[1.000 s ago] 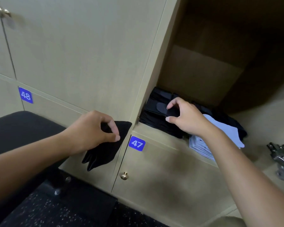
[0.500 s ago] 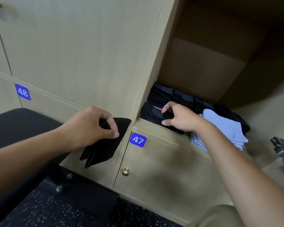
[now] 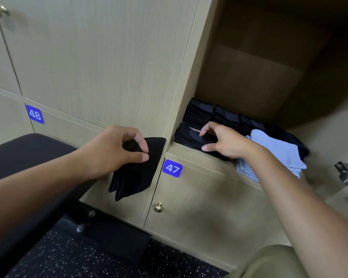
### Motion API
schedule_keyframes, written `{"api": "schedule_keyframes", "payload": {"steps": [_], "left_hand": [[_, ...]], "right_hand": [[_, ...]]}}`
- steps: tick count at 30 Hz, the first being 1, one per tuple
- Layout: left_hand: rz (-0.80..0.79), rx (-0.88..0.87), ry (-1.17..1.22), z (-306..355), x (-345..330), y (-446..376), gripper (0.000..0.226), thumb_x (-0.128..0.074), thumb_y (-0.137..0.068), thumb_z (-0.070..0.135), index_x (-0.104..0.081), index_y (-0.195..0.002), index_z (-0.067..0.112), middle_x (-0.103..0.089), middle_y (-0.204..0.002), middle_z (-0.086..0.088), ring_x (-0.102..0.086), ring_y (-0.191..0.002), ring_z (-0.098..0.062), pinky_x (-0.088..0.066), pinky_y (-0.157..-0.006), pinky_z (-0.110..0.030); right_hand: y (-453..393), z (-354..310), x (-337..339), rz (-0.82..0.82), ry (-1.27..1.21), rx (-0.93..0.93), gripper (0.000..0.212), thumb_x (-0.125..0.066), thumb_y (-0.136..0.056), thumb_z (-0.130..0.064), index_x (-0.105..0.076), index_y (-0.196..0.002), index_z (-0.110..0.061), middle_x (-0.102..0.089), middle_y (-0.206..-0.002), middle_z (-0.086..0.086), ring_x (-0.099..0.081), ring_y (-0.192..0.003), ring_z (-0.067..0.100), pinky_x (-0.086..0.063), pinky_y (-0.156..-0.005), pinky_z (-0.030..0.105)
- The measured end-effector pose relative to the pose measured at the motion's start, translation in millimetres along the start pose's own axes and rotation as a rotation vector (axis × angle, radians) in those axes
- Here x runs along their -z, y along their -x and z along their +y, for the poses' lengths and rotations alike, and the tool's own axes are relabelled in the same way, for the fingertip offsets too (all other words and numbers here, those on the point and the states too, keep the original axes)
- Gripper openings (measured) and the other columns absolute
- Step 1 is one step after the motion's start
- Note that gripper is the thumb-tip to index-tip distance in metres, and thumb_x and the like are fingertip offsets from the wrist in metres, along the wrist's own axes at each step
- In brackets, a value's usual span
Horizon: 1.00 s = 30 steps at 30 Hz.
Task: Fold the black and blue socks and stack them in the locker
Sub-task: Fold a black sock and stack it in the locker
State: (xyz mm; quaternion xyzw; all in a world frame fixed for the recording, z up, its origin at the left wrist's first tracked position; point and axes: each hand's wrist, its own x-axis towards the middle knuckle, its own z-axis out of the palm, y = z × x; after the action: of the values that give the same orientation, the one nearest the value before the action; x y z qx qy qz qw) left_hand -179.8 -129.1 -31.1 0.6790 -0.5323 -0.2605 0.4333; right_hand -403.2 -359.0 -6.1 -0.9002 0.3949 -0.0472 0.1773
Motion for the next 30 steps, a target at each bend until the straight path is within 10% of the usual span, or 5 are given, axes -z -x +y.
{"api": "schedule_keyframes", "payload": {"steps": [10, 18, 30], "left_hand": [[-0.036, 0.009, 0.188, 17, 1, 7, 0.035, -0.078, -0.085, 0.006, -0.059, -0.109, 0.023, -0.077, -0.093, -0.003, -0.076, -0.078, -0.019, -0.058, -0.059, -0.024], [-0.013, -0.002, 0.330, 24, -10, 2, 0.031, -0.079, -0.081, 0.004, -0.065, -0.107, 0.014, -0.077, -0.087, -0.008, -0.076, -0.075, -0.019, -0.056, -0.060, -0.020], [0.004, 0.057, 0.481, 27, -30, -9, 0.017, -0.068, -0.095, 0.021, -0.074, -0.107, 0.011, -0.076, -0.089, -0.017, -0.072, -0.080, -0.015, -0.057, -0.071, -0.021]], "right_hand": [[35, -38, -6, 0.339, -0.073, 0.161, 0.029, -0.073, -0.091, -0.031, -0.063, -0.117, -0.026, -0.066, -0.117, -0.013, -0.057, -0.114, 0.003, -0.038, -0.092, 0.018], [83, -80, -27, 0.071, -0.570, 0.109, 0.046, -0.074, -0.091, -0.032, -0.055, -0.132, -0.026, -0.070, -0.109, -0.011, -0.068, -0.099, 0.003, -0.053, -0.093, 0.022], [98, -60, -18, 0.217, -0.775, 0.008, 0.019, -0.069, -0.093, -0.011, -0.073, -0.108, -0.023, -0.077, -0.103, -0.003, -0.074, -0.094, 0.012, -0.058, -0.089, 0.032]]}}
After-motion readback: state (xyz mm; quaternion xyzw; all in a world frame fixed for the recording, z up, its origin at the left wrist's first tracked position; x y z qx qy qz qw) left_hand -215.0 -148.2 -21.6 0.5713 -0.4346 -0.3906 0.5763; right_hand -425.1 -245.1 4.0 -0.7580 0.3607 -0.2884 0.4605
